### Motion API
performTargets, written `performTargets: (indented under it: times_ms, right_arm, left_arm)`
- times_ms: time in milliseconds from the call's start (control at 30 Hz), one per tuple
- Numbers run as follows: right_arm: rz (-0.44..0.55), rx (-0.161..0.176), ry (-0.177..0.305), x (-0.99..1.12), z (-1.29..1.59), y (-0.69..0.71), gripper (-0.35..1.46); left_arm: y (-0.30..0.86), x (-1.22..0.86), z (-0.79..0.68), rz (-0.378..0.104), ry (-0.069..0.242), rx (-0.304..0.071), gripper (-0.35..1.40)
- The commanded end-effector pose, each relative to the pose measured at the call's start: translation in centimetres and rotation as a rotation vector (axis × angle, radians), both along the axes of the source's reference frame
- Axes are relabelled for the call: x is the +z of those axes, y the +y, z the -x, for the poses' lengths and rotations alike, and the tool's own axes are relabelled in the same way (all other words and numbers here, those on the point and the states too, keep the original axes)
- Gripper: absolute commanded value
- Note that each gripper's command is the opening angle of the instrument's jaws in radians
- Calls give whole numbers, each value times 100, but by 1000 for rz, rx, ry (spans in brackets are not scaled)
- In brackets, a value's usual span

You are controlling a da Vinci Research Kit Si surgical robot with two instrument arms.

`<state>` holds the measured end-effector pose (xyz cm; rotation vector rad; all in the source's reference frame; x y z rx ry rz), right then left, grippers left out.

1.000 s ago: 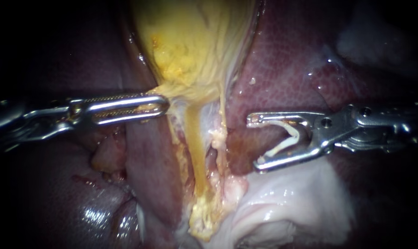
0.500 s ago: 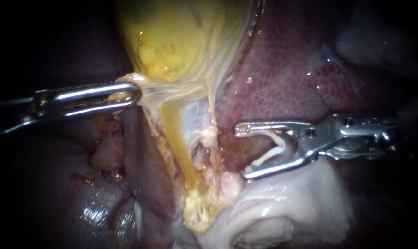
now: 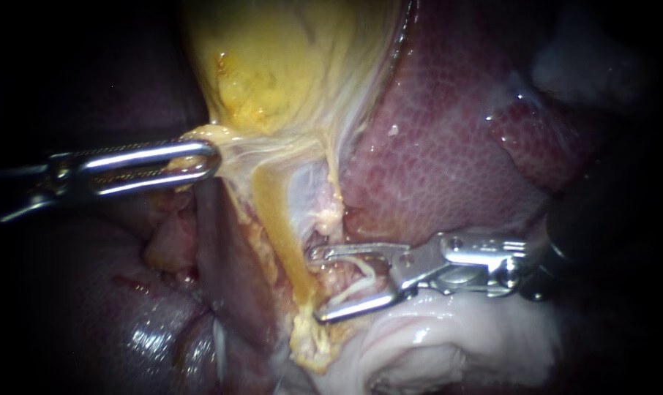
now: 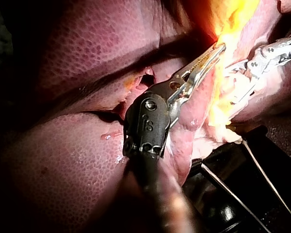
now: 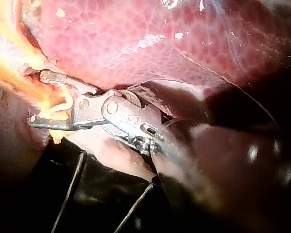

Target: Clipping first clip left tube

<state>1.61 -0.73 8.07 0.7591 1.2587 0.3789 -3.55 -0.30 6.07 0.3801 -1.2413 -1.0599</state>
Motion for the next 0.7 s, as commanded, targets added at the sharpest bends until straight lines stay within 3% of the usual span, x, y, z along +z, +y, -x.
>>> performTargets:
  times_ms: [33,333,700]
  right_arm:
    - [1,-1,2,3,-2,0,60]
    - [-19,-27,25,1,-14,-1,60]
    - [-76,-74,141,-24,-17,0,60]
  left_arm:
    - [0,0,0,1,-2,3,-35]
    - [-3,0,2,2,-4,6,-35]
    - [2,22,-8,5,-9,13,-35]
